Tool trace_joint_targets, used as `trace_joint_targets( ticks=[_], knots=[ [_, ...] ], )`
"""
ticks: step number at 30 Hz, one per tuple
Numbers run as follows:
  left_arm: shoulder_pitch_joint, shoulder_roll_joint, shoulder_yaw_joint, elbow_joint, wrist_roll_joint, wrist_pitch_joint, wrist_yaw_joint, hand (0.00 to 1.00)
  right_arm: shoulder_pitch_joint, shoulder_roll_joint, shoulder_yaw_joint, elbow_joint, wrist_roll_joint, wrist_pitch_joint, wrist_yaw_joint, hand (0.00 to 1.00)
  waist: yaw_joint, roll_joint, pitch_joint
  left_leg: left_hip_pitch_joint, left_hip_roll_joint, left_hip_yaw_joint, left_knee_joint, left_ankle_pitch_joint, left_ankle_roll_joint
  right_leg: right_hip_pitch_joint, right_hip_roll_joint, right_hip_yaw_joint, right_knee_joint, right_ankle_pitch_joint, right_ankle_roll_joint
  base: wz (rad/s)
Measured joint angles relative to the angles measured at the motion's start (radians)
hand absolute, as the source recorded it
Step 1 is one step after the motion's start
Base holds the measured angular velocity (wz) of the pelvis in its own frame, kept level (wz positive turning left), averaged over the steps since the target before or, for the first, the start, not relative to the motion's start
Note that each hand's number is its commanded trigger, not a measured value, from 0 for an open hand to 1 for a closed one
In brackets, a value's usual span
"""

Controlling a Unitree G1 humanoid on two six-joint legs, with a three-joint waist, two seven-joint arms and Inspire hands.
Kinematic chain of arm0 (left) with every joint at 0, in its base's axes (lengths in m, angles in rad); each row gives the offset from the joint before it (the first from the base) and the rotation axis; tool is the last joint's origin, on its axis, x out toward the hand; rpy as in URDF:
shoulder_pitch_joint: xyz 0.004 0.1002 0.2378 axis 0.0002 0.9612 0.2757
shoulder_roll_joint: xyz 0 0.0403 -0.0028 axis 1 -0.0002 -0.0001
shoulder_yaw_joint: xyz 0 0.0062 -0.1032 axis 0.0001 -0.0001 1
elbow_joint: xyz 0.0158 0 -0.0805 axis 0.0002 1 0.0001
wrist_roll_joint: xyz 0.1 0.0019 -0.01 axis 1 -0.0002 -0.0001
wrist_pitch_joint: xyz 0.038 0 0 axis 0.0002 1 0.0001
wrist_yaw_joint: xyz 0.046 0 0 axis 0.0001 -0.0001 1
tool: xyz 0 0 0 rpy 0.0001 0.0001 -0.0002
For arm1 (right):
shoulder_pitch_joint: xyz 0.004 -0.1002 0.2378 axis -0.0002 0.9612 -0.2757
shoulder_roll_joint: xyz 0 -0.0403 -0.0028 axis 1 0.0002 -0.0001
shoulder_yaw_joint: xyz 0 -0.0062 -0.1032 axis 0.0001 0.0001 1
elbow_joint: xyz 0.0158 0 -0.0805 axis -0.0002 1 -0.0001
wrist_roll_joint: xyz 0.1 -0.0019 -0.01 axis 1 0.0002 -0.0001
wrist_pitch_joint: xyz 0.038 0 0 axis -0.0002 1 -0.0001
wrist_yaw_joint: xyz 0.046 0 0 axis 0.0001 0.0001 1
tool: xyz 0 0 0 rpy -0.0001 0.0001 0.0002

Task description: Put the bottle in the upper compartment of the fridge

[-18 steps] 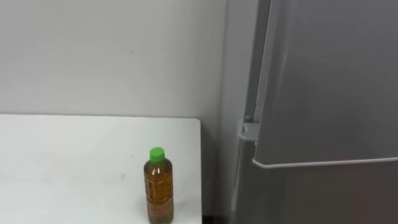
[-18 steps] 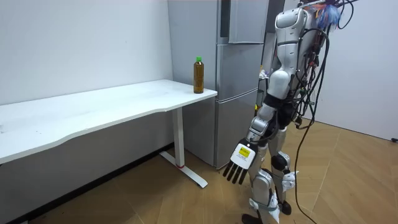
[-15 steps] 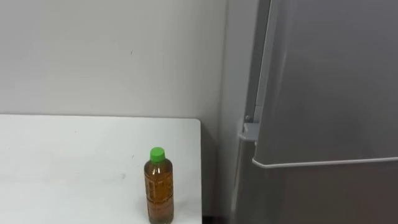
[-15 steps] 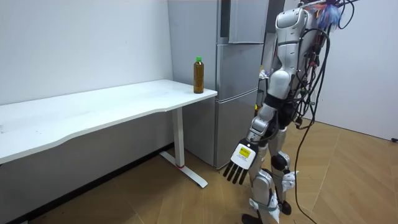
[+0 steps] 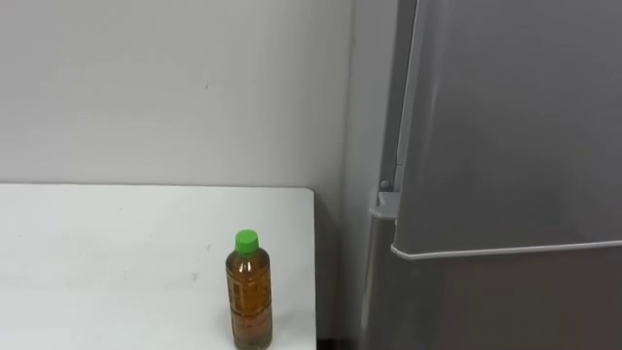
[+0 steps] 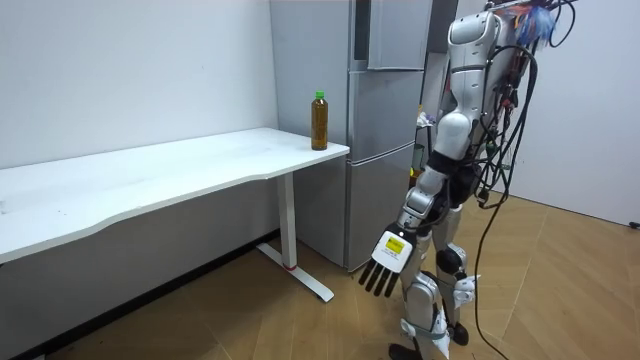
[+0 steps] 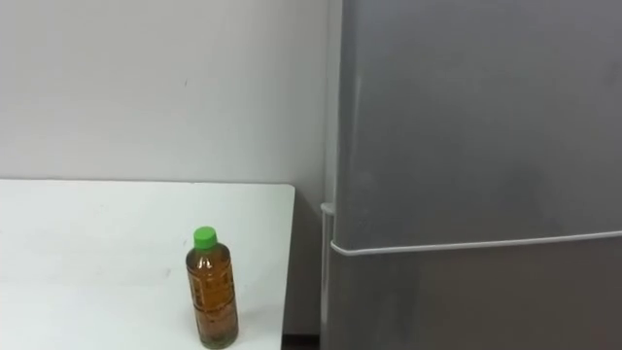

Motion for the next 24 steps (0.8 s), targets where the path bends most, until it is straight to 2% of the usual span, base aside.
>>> trace_joint_targets(
  ticks=[12, 19, 23, 24],
  knots=[
    [0.021, -0.008, 0.008, -0.001, -0.235, 0.004, -0.009, 0.00, 0.005, 0.001, -0.009, 0.001, 0.015, 0.000, -0.001, 0.00, 0.002, 0.008, -0.0010, -0.001, 0.000, -0.002, -0.002, 0.000, 0.000, 0.003, 0.000, 0.000, 0.002, 0.000, 0.000, 0.00],
    [0.024, -0.008, 0.018, -0.001, -0.308, 0.003, -0.008, 0.00, 0.006, 0.000, -0.010, 0.006, 0.029, 0.000, 0.003, 0.00, 0.002, 0.014, 0.0008, 0.001, 0.000, -0.002, 0.000, 0.000, 0.000, 0.005, 0.000, 0.003, 0.003, 0.000, 0.000, 0.00],
    [0.013, -0.007, 0.064, -0.010, -0.338, 0.002, 0.006, 0.00, 0.005, -0.003, -0.022, 0.014, 0.043, 0.001, 0.013, 0.00, 0.003, 0.024, 0.0011, 0.010, 0.000, -0.005, 0.000, 0.000, 0.000, 0.011, 0.000, 0.010, 0.003, 0.000, 0.000, 0.00],
    [0.011, -0.007, 0.087, -0.010, -0.352, 0.001, 0.016, 0.00, 0.007, -0.003, -0.032, 0.014, 0.042, 0.001, 0.016, 0.00, 0.004, 0.024, 0.0056, 0.019, 0.000, -0.004, -0.004, 0.000, 0.000, 0.015, 0.001, 0.012, 0.002, 0.000, 0.000, 0.00]
  ],
)
